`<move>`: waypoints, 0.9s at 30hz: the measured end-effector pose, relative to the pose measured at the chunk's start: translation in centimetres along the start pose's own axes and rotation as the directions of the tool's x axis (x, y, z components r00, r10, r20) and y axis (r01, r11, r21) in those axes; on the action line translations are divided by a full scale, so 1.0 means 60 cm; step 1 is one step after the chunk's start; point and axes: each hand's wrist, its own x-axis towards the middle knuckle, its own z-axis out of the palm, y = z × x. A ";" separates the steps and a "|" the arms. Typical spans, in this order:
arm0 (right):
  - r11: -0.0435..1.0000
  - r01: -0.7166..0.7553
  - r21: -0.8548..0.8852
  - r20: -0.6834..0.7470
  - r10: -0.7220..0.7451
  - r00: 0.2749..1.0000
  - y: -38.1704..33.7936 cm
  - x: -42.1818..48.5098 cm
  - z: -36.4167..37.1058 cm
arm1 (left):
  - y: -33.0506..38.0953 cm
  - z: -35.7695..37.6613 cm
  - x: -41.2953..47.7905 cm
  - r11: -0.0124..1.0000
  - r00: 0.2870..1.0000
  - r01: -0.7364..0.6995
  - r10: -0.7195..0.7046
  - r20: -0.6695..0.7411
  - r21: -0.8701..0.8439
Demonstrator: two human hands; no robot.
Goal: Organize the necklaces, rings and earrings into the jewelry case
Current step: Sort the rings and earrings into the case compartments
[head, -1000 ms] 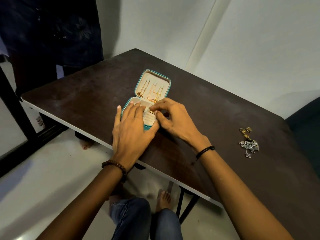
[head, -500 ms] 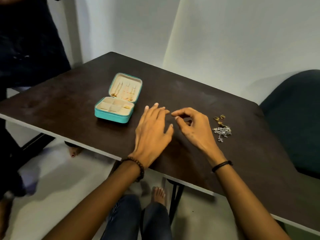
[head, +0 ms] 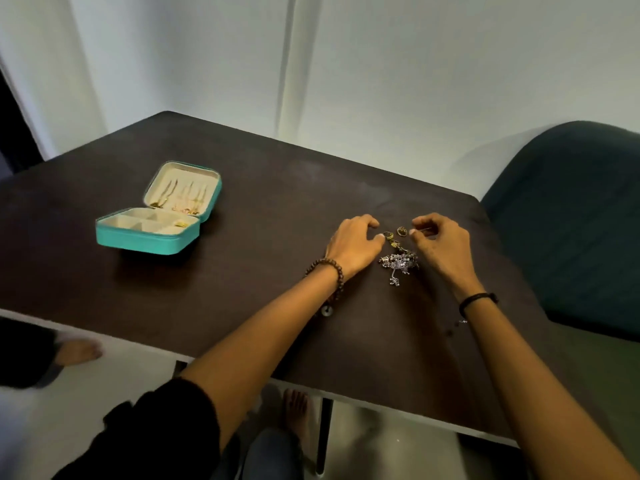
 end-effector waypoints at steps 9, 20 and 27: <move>0.997 0.015 -0.078 0.211 0.002 0.978 0.018 0.052 0.020 | 0.006 0.055 0.080 0.979 0.996 0.015 0.003 -0.092 0.202; 0.990 0.065 -0.127 0.229 -0.034 0.973 0.008 0.069 0.023 | -0.006 0.062 0.082 0.974 0.988 -0.081 0.106 -0.114 0.211; 0.996 0.089 -0.011 0.056 -0.088 0.995 -0.005 0.051 0.004 | 0.008 0.069 0.066 0.907 0.889 -0.255 0.356 -0.287 0.335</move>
